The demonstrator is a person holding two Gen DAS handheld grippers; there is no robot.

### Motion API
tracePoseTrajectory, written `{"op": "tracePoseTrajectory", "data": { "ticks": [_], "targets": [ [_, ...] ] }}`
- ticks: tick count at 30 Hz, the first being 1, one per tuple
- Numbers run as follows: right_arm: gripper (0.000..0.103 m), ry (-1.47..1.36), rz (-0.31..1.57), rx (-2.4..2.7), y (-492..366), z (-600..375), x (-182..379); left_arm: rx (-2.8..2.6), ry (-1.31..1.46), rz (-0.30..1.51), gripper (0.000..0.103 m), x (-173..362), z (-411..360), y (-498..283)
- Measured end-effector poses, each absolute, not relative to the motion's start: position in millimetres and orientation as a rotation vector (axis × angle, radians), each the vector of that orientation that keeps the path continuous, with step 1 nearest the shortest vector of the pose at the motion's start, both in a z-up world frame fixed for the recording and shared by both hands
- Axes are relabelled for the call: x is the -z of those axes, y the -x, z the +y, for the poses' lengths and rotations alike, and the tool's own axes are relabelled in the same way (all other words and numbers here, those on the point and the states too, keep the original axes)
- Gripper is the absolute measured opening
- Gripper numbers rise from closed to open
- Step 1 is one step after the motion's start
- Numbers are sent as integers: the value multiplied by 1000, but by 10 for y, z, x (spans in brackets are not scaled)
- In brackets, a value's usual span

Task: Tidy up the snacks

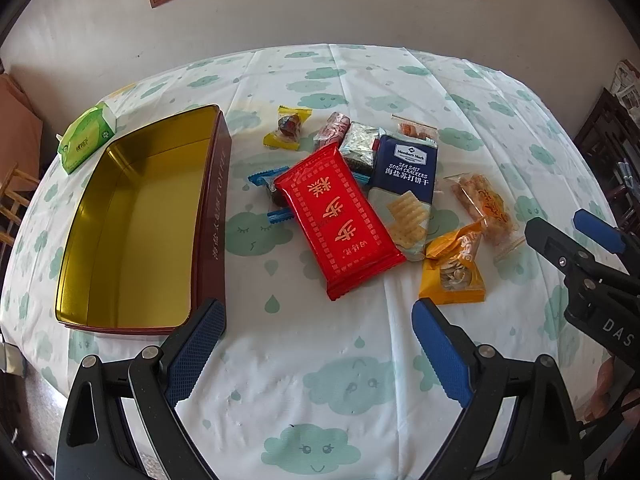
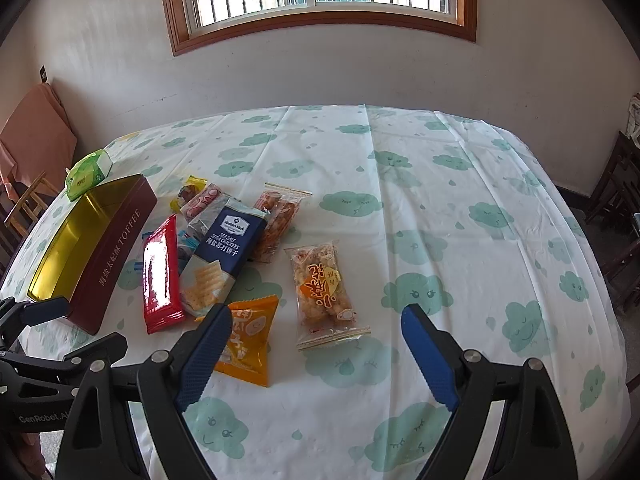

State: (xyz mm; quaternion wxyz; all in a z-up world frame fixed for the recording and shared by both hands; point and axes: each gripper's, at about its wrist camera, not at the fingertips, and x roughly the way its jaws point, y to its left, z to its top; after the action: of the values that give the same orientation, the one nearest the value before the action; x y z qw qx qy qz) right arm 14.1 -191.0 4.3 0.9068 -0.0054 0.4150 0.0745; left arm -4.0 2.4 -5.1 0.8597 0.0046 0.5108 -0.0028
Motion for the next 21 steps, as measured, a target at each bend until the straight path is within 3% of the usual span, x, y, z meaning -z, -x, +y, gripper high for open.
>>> {"op": "tracePoseTrajectory", "data": {
  "ticks": [21],
  "targets": [
    [89,17,860,-154,-151,-1902,-20,-4,-26,1071,92,52,17,38]
  ]
}}
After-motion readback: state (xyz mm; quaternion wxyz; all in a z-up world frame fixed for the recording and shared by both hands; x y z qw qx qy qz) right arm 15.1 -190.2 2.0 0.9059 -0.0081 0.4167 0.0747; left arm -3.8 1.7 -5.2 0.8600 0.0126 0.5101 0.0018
